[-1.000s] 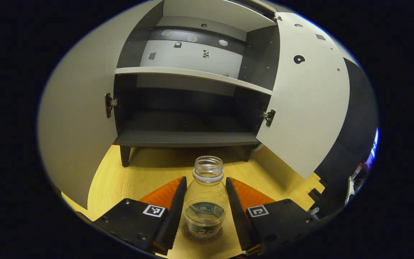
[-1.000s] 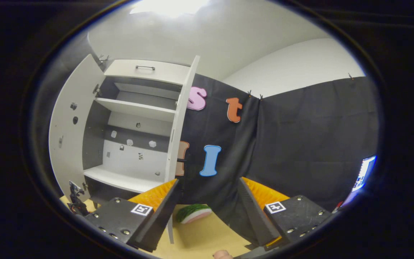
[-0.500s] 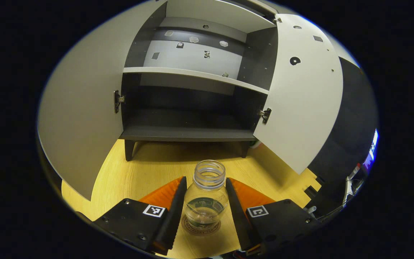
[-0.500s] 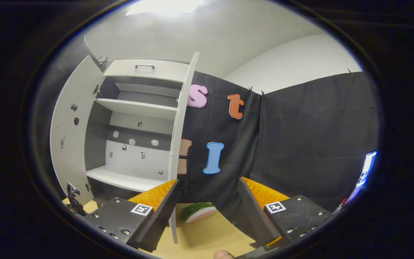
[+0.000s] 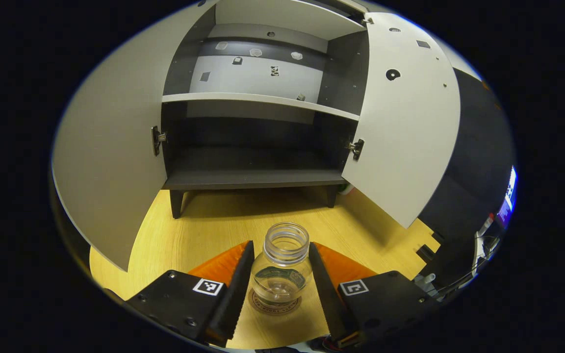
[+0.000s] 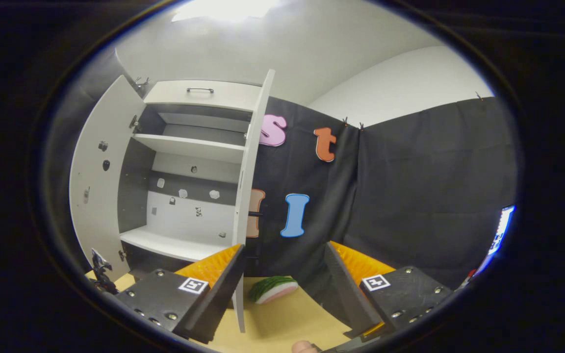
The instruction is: Grasp the bottle in the cabinet with the left hand and place it on the coaster, then close the right door with the right hand and the left door with the left hand.
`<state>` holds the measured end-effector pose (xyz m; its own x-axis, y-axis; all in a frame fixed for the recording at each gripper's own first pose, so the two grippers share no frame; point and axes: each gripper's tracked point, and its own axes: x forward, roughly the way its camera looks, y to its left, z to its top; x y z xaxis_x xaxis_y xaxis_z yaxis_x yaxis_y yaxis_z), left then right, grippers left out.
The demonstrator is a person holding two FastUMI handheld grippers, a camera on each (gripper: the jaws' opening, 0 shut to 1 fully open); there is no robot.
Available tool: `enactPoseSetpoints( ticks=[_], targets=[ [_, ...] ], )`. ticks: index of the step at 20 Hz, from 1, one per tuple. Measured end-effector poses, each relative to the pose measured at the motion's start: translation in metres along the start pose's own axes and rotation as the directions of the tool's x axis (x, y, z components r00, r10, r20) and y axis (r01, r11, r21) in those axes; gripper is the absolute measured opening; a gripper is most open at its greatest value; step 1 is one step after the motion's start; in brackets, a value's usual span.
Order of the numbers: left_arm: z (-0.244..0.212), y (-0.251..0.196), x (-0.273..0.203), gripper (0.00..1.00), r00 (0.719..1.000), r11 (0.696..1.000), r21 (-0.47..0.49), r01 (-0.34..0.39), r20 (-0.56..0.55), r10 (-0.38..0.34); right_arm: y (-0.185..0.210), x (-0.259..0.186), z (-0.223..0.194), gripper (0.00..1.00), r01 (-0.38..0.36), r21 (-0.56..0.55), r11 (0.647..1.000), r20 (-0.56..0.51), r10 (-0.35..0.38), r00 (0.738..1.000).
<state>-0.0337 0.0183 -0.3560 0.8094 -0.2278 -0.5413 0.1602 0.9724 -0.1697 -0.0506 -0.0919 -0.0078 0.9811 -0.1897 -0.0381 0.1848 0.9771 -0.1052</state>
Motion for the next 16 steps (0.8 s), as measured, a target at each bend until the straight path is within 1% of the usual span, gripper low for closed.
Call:
enactPoseSetpoints(
  ticks=[5, 6, 9, 10, 11, 12, 13, 16],
  targets=[
    [-0.006, -0.009, 0.001, 0.76, 0.999, 1.0, -0.003, 0.016, -0.028, -0.016, -0.002, 0.001, -0.003, 0.98, 0.006, 0.002, 1.0, -0.006, -0.006, 1.0],
    [-0.006, -0.011, 0.001, 0.79, 0.999, 1.0, -0.001, 0.015, -0.03, -0.015, -0.003, 0.001, -0.004, 0.98, 0.007, 0.002, 1.0, -0.008, -0.007, 1.0],
    [-0.003, -0.009, 0.001, 0.81, 1.0, 1.0, 0.008, -0.002, -0.023, 0.002, -0.006, 0.001, -0.006, 0.98, 0.012, -0.001, 1.0, -0.012, -0.012, 1.0],
    [-0.001, -0.011, 0.002, 0.84, 1.0, 1.0, 0.006, 0.001, -0.019, -0.001, -0.006, 0.001, -0.007, 0.98, 0.013, 0.0, 1.0, -0.013, -0.013, 1.0],
    [-0.001, -0.01, 0.001, 0.85, 1.0, 1.0, 0.003, -0.003, -0.02, 0.003, -0.008, 0.001, -0.007, 0.98, 0.014, 0.001, 1.0, -0.014, -0.014, 1.0],
    [0.001, -0.01, 0.001, 0.93, 1.0, 1.0, -0.001, -0.004, -0.019, 0.004, -0.008, 0.001, -0.009, 0.98, 0.015, 0.002, 1.0, -0.016, -0.015, 1.0],
    [0.003, -0.011, 0.0, 0.95, 1.0, 1.0, -0.003, -0.004, -0.014, 0.004, -0.008, 0.001, -0.009, 0.98, 0.016, 0.002, 1.0, -0.018, -0.016, 1.0],
    [0.011, -0.012, -0.005, 0.96, 1.0, 1.0, -0.001, -0.005, 0.0, 0.005, -0.011, 0.002, -0.012, 0.98, 0.018, 0.0, 1.0, -0.022, -0.018, 1.0]
  ],
)
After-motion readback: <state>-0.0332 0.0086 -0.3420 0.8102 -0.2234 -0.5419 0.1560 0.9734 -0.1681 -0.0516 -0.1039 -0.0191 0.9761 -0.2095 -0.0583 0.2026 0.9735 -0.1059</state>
